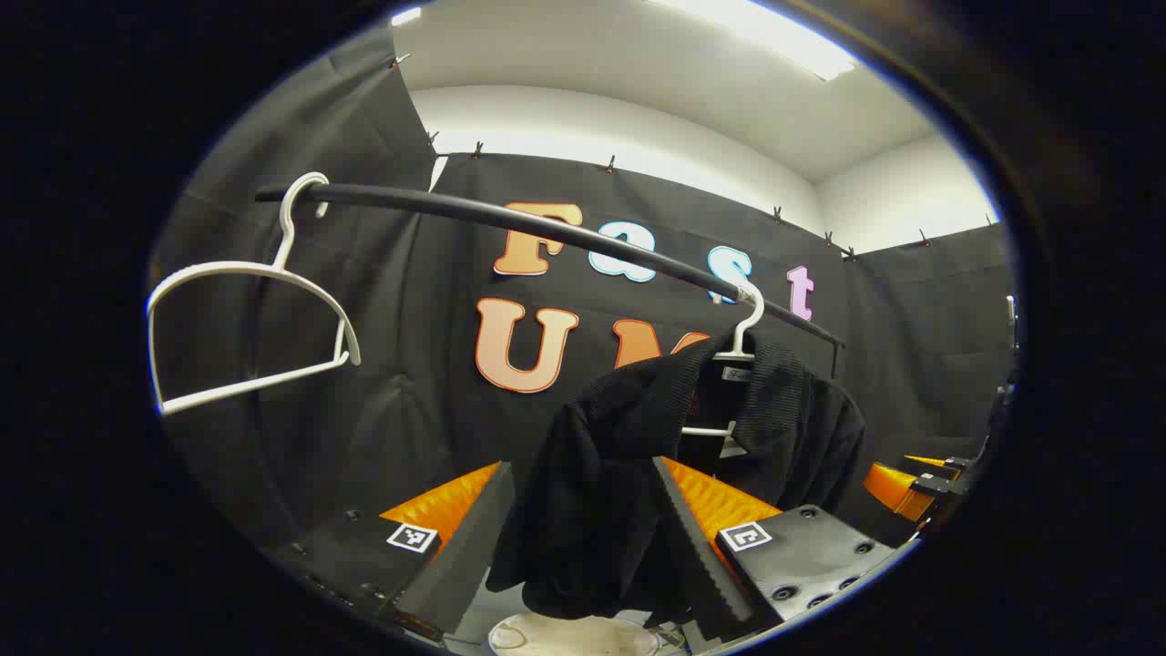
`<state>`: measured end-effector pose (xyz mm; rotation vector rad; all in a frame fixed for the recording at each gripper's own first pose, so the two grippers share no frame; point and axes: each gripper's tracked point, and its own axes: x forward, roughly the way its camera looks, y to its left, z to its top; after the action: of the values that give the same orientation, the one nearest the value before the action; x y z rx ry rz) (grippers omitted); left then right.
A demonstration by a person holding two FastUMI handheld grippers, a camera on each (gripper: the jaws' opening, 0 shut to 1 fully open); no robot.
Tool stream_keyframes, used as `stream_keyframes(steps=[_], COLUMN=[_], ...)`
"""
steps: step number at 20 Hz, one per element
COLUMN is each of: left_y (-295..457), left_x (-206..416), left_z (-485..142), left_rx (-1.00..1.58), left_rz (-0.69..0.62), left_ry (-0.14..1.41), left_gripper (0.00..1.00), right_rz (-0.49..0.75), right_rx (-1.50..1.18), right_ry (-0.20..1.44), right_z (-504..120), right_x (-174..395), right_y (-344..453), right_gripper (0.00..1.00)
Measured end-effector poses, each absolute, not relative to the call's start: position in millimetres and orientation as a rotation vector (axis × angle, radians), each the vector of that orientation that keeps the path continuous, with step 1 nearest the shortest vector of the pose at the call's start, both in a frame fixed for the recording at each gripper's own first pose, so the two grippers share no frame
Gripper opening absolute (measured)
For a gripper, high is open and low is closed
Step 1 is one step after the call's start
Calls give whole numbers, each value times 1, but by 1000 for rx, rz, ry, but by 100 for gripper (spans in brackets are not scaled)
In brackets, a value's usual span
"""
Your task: Grasp the clothes on the hanger with both hands and then place them into the laundry hamper below.
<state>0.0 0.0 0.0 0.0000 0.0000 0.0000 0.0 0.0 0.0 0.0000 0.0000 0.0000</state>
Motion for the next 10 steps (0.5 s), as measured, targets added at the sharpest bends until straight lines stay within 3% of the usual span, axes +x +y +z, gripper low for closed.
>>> stream_keyframes(steps=[3,4,5,6,8,10], left_y=[0,0,0,0,-1,-2], left_x=[-2,-2,-1,-1,-2,-4], left_z=[4,5,6,7,5,5], left_rx=[11,15,18,21,28,34], left_rz=[1,-1,-3,-3,-6,-7], left_ry=[-9,-13,-17,-20,-14,-12], left_gripper=[93,97,93,97,93,97], right_rz=[1,6,9,11,16,20], right_rx=[-16,-24,-33,-41,-49,-52], right_ry=[-5,-7,-9,-9,-10,-12], right_z=[2,2,3,4,3,6], right_x=[-2,-4,-4,-5,-7,-7], right_y=[3,5,7,12,17,19], right_gripper=[93,92,93,92,93,93])
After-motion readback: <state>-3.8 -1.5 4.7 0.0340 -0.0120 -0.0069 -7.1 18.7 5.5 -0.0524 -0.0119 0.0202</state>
